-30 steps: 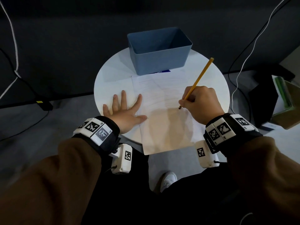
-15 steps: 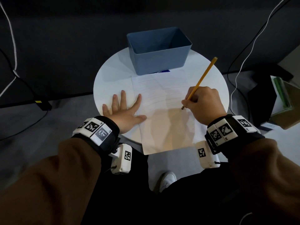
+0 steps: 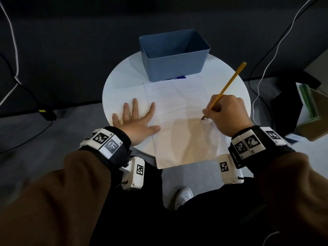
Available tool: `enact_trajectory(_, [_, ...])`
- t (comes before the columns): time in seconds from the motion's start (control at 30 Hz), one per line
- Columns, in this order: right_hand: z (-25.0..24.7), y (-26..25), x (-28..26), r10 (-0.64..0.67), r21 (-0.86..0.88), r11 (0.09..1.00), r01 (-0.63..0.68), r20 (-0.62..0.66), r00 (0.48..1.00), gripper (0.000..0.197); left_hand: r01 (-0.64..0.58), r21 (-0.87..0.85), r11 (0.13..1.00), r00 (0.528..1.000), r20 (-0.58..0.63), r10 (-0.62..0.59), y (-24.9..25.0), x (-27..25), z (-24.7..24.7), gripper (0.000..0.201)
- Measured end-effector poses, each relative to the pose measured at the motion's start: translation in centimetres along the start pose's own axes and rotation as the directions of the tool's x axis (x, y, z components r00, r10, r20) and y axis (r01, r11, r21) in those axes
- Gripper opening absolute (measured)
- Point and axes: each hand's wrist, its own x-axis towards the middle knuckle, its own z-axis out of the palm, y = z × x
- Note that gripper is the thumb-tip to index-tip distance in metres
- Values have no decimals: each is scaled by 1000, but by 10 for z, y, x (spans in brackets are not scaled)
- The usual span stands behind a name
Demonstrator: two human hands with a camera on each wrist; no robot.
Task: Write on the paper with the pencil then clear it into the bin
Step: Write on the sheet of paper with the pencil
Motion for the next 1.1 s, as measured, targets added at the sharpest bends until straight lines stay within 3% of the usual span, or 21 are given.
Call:
enact_trajectory(0.17, [-11,5,2,39,-51,998,-42,-49,998,19,1,-5,1000,1000,4,-1,-1,1,1,73])
enact_trajectory(0.37, [5,-6,0,-23,18,1000,22,29,999,19,3,11,1000,1000,6,-3,0,0,0,73])
enact_trajectory(0.57, [-7,4,4,59,-25,998,-61,-62,996,18,3,17,1000,1000,4,-3,0,1,0,74])
enact_trajectory(0.77, [5,-5,3,2,19,1000,-2,-15,1000,17,3,25,1000,1000,6,-3,0,0,0,74])
enact_trajectory(0.97, [-6,8,3,84,-45,995,-88,-82,993,17,0,20,1000,1000,4,0,-1,1,0,74])
enact_trajectory(1.1, [-3,0,1,40,16,999,-39,-56,998,17,-1,9,1000,1000,7,0,-1,2,0,74])
